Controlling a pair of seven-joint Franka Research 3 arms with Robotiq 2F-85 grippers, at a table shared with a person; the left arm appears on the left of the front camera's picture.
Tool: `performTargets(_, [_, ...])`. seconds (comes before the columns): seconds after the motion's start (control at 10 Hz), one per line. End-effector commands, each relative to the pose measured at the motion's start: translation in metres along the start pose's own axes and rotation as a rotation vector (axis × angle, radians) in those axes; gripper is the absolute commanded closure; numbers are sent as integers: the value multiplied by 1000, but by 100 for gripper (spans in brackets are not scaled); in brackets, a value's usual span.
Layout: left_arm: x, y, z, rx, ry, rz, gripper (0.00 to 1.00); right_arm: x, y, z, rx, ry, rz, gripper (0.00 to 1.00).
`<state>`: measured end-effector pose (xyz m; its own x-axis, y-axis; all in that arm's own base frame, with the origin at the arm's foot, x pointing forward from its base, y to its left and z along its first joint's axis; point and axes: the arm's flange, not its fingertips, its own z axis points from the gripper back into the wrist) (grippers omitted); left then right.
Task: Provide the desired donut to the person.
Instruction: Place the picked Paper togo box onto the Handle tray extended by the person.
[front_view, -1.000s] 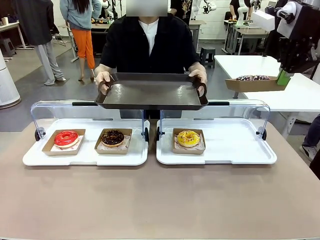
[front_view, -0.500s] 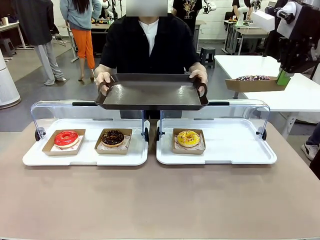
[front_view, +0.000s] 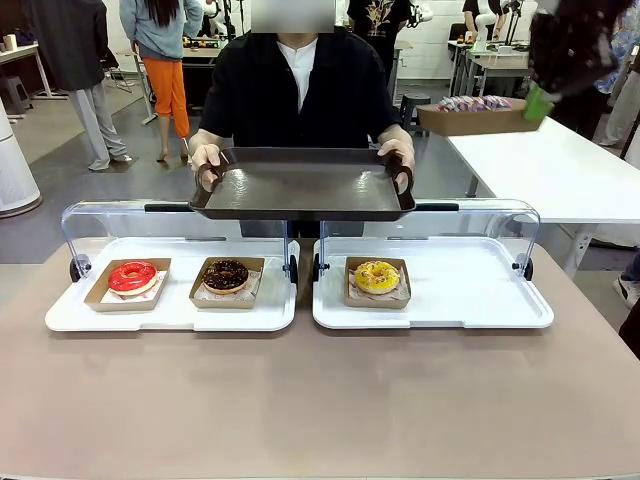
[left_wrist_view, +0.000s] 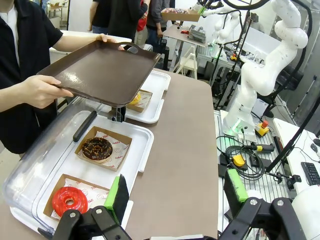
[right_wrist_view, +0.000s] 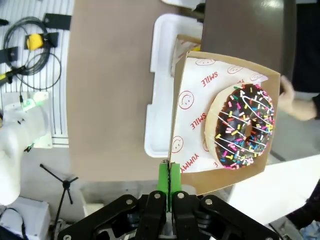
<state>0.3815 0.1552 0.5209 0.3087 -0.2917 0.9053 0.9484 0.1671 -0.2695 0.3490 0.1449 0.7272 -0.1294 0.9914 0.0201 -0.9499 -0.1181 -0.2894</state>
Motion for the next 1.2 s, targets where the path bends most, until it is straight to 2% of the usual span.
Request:
performTargets(0.0, [1,-2,1,0,-6,4,0,35,-30,-12,36,22,-32,99])
performTargets(0.2, [1,-2,1,0,-6,4,0,75,-48,-39,66,26,-42,99])
performTargets(0.5, [1,-2,1,0,-6,4,0,108,-65,-74,76,19,-60,99])
performTargets(1.0, [1,-2,1,0,-6,4,0,120,-86,-114,36,68,-153,99])
performTargets(1.1, [1,-2,1,0,-6,4,0,113,-77,-110,87,23,-76,99])
